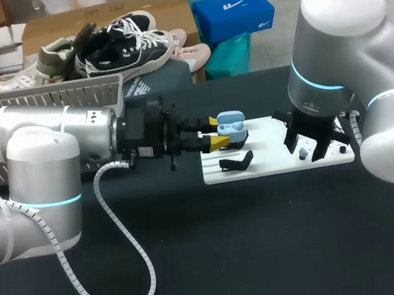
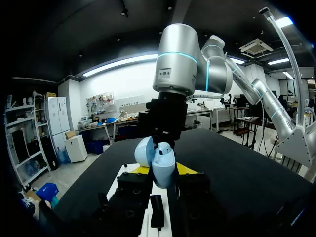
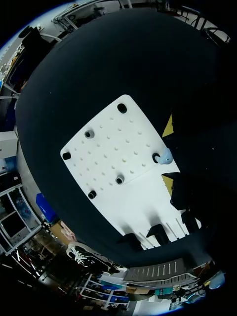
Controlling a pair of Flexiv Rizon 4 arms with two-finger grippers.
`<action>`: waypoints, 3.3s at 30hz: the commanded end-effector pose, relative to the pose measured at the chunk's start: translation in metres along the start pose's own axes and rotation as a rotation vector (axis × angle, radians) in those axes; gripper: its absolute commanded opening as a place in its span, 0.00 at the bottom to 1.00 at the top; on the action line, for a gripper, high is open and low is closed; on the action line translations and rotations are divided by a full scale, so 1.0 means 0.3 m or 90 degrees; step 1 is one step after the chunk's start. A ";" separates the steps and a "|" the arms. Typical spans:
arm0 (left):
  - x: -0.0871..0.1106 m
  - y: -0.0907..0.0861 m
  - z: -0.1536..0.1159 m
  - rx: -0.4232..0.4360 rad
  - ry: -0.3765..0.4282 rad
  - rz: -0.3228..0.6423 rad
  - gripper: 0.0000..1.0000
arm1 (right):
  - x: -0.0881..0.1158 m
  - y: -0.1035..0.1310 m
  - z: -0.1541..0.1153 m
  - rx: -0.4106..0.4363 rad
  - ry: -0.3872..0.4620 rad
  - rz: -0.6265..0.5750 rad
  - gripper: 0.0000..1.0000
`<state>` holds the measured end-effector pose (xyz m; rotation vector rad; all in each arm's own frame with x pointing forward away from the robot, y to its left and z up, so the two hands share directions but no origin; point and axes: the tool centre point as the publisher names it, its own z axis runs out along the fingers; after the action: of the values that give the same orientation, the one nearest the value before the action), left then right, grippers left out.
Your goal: Pick up each earbud case from the left stands, insert the matching earbuds, close the lid, and place the case in the box.
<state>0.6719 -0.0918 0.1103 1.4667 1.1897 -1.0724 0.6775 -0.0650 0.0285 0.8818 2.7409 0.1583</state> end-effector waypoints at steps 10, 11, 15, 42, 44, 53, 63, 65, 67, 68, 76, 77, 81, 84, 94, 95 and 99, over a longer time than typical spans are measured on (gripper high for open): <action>0.000 -0.004 -0.001 -0.002 -0.001 0.001 0.00 | -0.002 0.006 0.020 0.000 0.002 -0.005 0.36; 0.000 -0.004 -0.001 -0.002 -0.001 0.001 0.00 | -0.003 0.006 0.021 0.001 0.002 -0.005 0.36; 0.000 -0.004 -0.001 -0.002 -0.001 0.001 0.00 | -0.007 0.005 0.024 0.001 0.001 -0.005 0.35; 0.000 -0.004 -0.001 -0.002 -0.001 0.001 0.00 | -0.017 -0.007 -0.009 0.009 -0.007 -0.004 0.00; 0.000 -0.004 -0.001 -0.002 -0.001 0.001 0.00 | -0.016 -0.013 -0.031 0.003 -0.004 -0.002 0.00; 0.000 -0.004 -0.001 -0.002 -0.001 0.001 0.00 | -0.040 -0.062 -0.227 -0.066 0.016 0.025 0.00; 0.000 -0.004 -0.001 -0.002 -0.001 0.001 0.00 | -0.041 0.015 -0.530 -0.089 -0.028 -0.108 0.00; 0.000 -0.004 -0.001 -0.002 -0.001 0.001 0.00 | -0.012 0.056 -0.572 -0.074 -0.021 -0.195 0.00; 0.000 -0.004 -0.001 -0.002 -0.001 0.001 0.00 | 0.018 0.099 -0.619 -0.086 -0.008 -0.262 0.00; 0.000 -0.004 -0.001 -0.002 -0.001 0.001 0.00 | 0.028 0.113 -0.631 -0.084 0.000 -0.287 0.00; 0.000 -0.004 -0.001 -0.002 -0.001 0.001 0.00 | 0.117 0.249 -0.698 -0.088 0.053 -0.448 0.00; 0.000 -0.004 -0.001 -0.002 -0.001 0.001 0.00 | 0.127 0.261 -0.699 -0.087 0.060 -0.462 0.00; 0.000 -0.004 -0.001 -0.002 -0.001 0.001 0.00 | 0.174 0.301 -0.686 -0.081 0.072 -0.512 0.00; 0.000 -0.004 -0.001 -0.002 -0.001 0.001 0.00 | 0.205 0.322 -0.658 -0.068 0.079 -0.536 0.00; 0.000 -0.004 -0.001 -0.002 -0.001 0.001 0.00 | 0.242 0.375 -0.593 -0.049 0.079 -0.539 0.00; 0.000 -0.004 -0.001 -0.002 -0.001 0.001 0.00 | 0.245 0.380 -0.591 -0.050 0.078 -0.539 0.00; 0.000 -0.004 -0.001 -0.002 -0.001 0.001 0.00 | 0.260 0.397 -0.582 -0.052 0.073 -0.540 0.00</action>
<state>0.6718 -0.0918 0.1104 1.4665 1.1896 -1.0723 0.6337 0.0685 0.2026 -0.3588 2.9132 0.1650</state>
